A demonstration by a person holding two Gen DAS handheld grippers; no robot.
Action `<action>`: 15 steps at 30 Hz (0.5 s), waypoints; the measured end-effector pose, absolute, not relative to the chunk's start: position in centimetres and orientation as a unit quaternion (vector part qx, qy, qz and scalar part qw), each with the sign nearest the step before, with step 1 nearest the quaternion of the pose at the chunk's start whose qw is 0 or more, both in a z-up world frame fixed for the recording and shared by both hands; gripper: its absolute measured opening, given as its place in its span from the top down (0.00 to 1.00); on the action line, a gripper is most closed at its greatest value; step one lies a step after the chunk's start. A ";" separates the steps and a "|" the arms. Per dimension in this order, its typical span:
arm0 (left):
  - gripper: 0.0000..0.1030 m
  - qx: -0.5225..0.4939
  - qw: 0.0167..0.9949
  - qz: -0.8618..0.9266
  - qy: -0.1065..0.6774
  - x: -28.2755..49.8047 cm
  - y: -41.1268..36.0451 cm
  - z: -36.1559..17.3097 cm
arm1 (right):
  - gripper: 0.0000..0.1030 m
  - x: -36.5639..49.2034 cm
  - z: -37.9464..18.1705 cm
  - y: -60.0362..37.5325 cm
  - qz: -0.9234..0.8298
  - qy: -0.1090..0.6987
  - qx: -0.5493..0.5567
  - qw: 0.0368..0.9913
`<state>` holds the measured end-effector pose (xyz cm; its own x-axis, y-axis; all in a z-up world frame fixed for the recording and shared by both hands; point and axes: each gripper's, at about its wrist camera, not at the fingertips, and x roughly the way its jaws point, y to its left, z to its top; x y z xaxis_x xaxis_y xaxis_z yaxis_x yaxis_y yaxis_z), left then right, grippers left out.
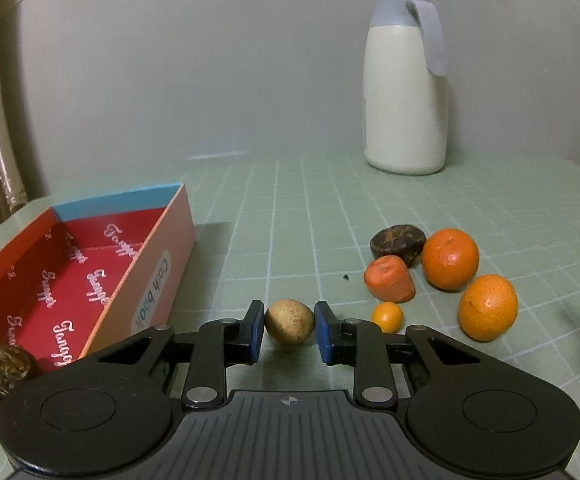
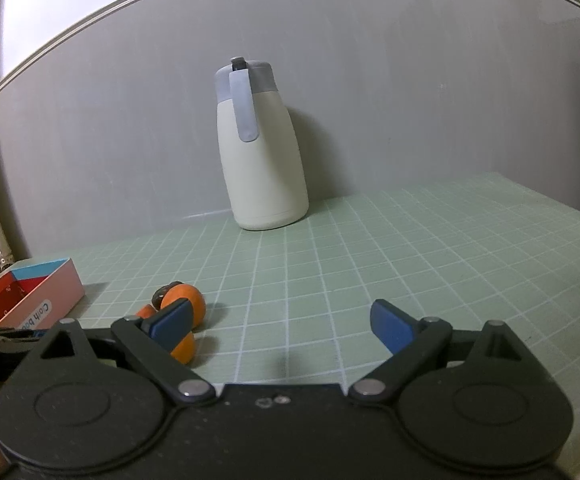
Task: Organize fruits
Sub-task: 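Carry the tan nut into the red box and open the left tool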
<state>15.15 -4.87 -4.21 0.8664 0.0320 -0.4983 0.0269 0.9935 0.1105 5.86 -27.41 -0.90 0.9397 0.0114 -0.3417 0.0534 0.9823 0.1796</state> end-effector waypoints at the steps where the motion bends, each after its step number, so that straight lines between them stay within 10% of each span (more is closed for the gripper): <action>1: 0.73 0.057 0.966 0.001 0.252 15.0 -4.8 -4.1 | 0.07 5.8 -0.9 -27.4 -0.010 0.174 0.093 0.980; 15: 0.73 0.058 0.982 0.062 0.167 11.9 -0.7 -1.0 | 0.07 6.3 -0.9 -25.3 0.010 0.175 0.077 0.982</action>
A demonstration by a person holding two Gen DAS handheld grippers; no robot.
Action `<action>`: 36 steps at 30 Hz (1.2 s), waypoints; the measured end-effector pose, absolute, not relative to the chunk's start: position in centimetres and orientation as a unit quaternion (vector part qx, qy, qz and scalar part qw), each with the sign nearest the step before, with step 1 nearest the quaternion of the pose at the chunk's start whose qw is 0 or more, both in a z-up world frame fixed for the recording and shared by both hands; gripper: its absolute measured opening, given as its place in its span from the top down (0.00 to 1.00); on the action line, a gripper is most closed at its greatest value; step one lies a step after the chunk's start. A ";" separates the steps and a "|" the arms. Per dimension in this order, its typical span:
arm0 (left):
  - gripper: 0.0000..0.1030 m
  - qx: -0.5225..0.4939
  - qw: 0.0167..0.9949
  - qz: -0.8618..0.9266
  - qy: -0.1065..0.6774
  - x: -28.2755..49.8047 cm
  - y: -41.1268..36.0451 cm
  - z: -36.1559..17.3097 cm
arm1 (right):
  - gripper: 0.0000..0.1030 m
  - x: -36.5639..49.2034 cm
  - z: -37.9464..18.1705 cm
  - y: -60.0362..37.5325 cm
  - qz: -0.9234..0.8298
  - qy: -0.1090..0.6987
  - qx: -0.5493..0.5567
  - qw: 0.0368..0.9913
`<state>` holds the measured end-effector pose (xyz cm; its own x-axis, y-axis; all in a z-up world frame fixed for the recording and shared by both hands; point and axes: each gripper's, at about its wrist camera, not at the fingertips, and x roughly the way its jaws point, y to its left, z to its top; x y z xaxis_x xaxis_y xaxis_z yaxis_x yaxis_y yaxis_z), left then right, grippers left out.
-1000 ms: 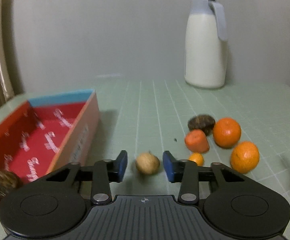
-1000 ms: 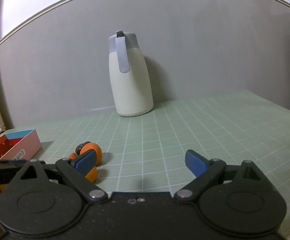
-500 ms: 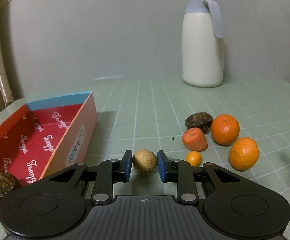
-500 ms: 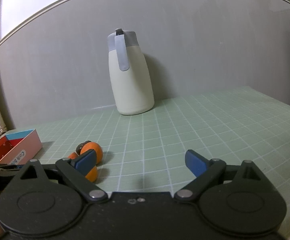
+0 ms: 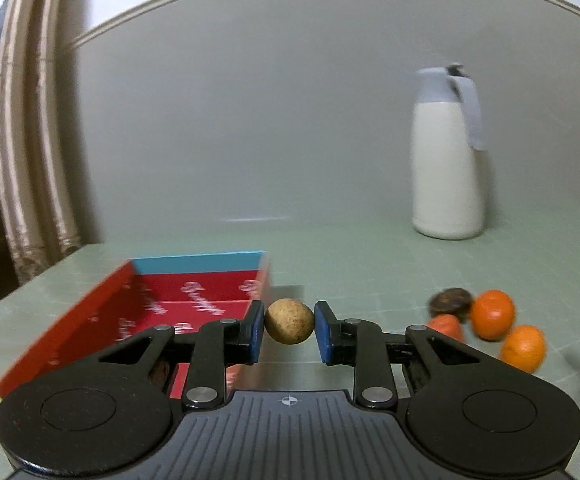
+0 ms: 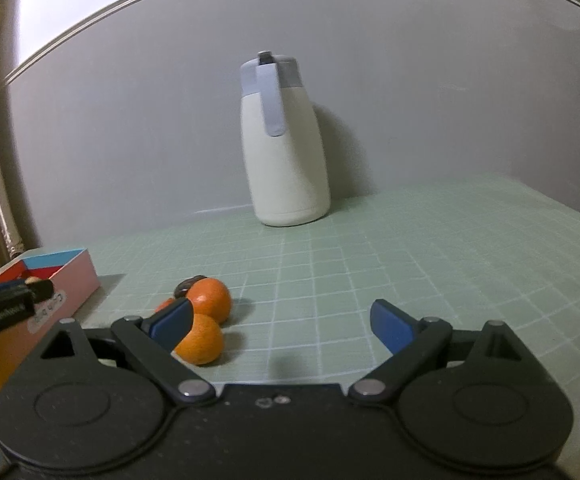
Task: Organize fruits
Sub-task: 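Carry the tan nut into the red box and open the left tool, then reach the right tool to another mandarin orange and close on it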
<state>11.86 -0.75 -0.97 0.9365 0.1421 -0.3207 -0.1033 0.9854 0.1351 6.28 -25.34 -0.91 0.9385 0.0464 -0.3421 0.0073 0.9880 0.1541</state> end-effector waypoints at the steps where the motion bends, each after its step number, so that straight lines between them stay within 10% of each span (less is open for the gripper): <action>1: 0.73 0.056 0.982 0.069 0.167 11.8 -0.2 -0.9 | 0.07 6.3 -0.9 -25.0 0.013 0.175 0.075 0.982; 24: 0.72 -0.011 0.960 0.140 0.241 13.0 6.8 -2.3 | 0.07 7.5 -0.7 -20.5 0.063 0.185 0.051 0.979; 36: 0.26 -0.014 0.968 0.159 0.194 10.7 7.7 -0.8 | 0.09 8.3 -1.1 -20.2 0.066 0.202 0.061 0.975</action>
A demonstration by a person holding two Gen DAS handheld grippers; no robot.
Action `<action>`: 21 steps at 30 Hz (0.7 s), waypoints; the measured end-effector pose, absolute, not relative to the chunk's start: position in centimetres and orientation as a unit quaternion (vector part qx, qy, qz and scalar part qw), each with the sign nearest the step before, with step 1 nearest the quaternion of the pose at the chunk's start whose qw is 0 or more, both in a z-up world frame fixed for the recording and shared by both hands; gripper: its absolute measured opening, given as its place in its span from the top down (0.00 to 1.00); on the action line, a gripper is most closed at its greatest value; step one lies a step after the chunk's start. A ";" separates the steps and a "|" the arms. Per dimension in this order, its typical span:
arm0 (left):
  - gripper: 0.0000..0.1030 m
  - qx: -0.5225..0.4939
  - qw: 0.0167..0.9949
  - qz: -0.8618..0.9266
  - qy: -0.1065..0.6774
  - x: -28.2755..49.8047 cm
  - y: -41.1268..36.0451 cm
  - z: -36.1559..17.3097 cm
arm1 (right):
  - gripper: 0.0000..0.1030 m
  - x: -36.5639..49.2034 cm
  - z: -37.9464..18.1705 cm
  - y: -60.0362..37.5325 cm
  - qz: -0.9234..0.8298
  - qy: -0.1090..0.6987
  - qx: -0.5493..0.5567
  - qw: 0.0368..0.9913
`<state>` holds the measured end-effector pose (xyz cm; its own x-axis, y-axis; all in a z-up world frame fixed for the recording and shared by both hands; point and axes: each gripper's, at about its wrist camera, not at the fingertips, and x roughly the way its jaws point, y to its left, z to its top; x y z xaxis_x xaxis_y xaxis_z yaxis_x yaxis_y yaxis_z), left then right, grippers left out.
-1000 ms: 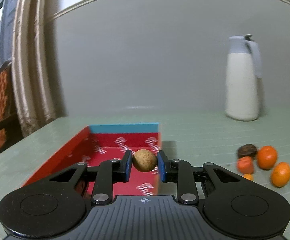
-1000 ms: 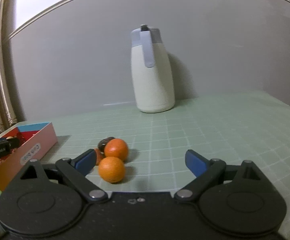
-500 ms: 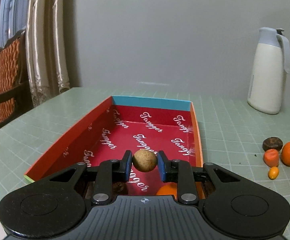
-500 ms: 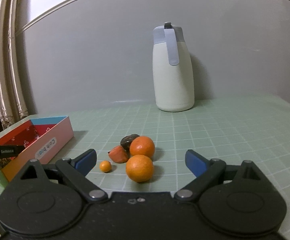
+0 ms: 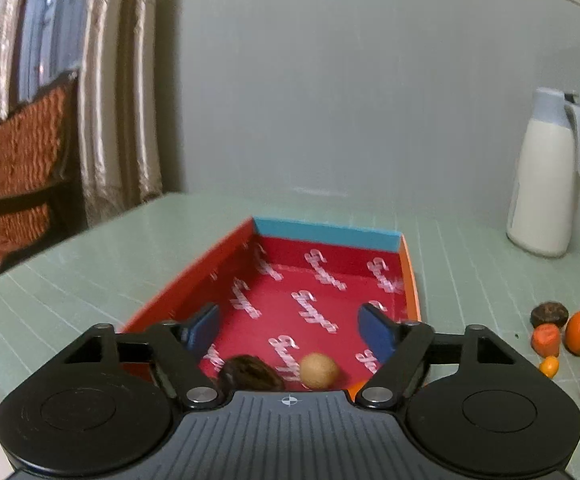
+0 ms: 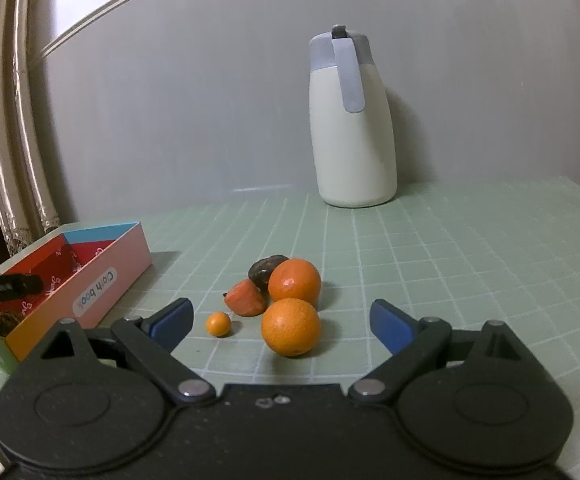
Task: Organize fruits
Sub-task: 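Reach the right tool to another mandarin orange and close on it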
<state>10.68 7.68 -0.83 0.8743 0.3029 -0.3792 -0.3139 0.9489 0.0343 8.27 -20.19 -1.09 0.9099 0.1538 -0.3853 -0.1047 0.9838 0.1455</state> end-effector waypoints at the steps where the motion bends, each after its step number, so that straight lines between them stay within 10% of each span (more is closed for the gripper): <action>1: 0.26 -0.010 0.969 0.159 0.188 10.4 7.8 -0.6 | 0.10 8.4 -1.1 -20.0 0.066 0.203 0.058 0.975; 21: 0.14 -0.025 0.959 0.218 0.178 6.1 12.6 -0.1 | 0.11 9.7 -1.6 -18.0 0.060 0.223 0.057 0.971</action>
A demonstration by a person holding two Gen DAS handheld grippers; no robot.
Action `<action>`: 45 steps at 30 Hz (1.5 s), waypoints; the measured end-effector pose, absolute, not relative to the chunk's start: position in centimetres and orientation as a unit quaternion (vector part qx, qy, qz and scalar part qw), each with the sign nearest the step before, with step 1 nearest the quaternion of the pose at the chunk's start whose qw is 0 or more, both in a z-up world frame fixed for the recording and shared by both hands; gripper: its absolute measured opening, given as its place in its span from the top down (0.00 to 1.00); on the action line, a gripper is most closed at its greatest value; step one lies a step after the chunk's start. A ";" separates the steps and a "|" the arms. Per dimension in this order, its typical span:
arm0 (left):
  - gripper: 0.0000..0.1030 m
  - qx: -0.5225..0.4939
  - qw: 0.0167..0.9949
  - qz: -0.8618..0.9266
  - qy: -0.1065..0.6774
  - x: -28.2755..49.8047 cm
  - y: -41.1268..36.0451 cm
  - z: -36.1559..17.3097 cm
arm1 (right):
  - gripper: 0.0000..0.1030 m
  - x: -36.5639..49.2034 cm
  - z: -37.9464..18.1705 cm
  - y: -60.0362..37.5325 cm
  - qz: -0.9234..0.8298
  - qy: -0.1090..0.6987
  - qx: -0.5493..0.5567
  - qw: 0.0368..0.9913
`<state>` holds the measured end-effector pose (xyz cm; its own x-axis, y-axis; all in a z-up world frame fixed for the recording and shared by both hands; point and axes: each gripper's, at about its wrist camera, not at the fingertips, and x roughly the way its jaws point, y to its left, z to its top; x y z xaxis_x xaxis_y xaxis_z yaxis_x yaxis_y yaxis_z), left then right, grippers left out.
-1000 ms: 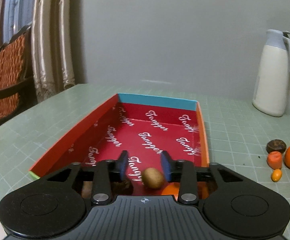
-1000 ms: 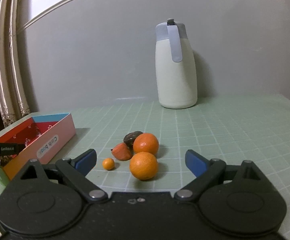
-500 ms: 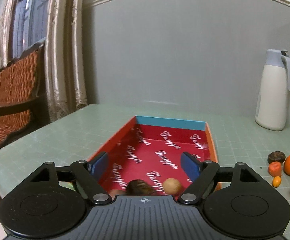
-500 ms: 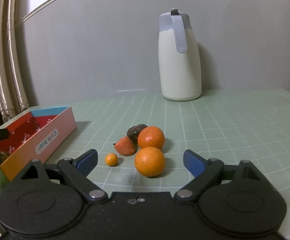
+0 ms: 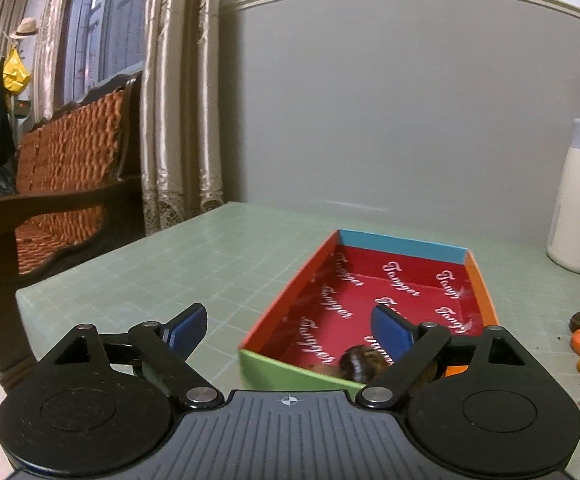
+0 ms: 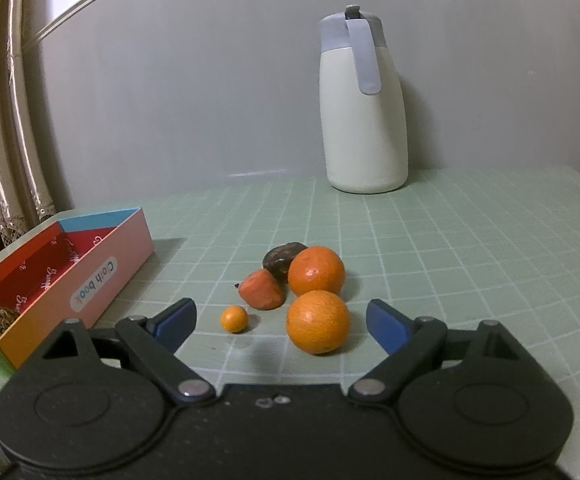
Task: Organize fruits
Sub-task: 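Reach the right tool to another mandarin orange and close on it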
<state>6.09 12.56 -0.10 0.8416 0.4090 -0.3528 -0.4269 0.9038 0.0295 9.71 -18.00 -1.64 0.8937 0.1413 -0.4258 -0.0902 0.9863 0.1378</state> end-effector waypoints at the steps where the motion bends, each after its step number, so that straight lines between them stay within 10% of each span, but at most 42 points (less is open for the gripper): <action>1: 0.13 -0.024 0.959 0.220 0.178 5.9 12.7 -0.1 | 0.11 9.8 -1.6 -17.9 0.059 0.223 0.057 0.971; 32: 0.06 -0.020 0.946 0.267 0.183 3.4 16.1 -0.8 | 0.27 11.7 -2.5 -17.9 0.027 0.256 0.058 0.965; 45: 0.06 -0.016 0.946 0.266 0.184 3.3 15.9 -0.9 | 0.58 12.0 -2.8 -18.1 0.031 0.265 0.062 0.962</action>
<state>3.33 15.92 -0.92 0.7903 0.4983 -0.3564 -0.5101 0.8575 0.0677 12.05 -18.07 -2.79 0.8576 0.0927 -0.5059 -0.0271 0.9904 0.1356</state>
